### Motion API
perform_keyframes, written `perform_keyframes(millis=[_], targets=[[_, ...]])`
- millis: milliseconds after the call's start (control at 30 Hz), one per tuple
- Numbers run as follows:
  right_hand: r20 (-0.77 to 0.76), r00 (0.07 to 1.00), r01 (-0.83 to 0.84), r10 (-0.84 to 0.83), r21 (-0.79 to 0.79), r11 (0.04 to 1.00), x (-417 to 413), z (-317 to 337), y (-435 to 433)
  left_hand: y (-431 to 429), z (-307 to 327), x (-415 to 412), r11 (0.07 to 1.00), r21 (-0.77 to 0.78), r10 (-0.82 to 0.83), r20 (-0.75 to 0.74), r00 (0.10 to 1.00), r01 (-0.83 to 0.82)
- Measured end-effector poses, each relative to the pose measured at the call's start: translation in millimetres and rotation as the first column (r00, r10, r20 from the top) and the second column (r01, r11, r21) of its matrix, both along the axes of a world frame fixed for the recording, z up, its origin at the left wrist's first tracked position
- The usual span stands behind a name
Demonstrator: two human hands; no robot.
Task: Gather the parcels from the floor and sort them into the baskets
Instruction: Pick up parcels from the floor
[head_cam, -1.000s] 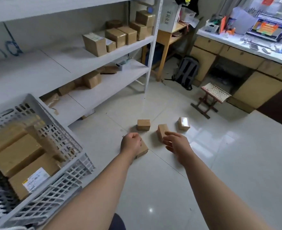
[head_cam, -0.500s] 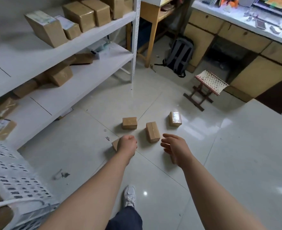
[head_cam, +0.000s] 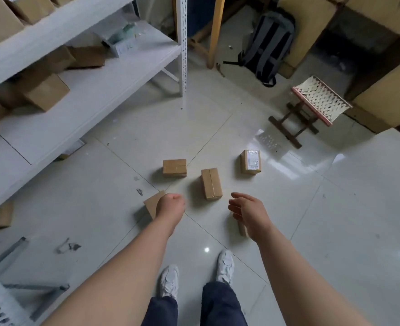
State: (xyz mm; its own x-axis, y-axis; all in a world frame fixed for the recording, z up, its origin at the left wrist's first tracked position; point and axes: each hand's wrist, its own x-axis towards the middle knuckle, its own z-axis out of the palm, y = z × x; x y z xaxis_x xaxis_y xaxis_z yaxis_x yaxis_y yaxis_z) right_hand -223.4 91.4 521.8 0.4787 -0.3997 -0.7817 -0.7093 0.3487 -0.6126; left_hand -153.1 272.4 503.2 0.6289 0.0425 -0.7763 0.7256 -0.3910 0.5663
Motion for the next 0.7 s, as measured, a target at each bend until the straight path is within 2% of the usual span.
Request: perform_keyframes(millis=[267, 500, 700], targets=[[-0.027, 0.998, -0.057, 0.058, 0.023, 0.998, 42.7, -104.5, -68.5, -55.4, -110.8, 31.8, 0.994, 0.015, 0.107, -0.026, 0.994, -0.107], [-0.059, 0.994, -0.096, 0.095, -0.009, 0.995, 68.8, -264.4, -93.1, -82.7, -263.5, 57.8, 0.995, 0.012, 0.101, -0.068, 0.993, -0.1], [-0.091, 0.994, -0.065, 0.061, -0.045, 0.997, 95.7, -408.4, -97.2, -102.7, -399.9, 83.6, 0.998, -0.066, 0.004, -0.13, 0.991, -0.013]])
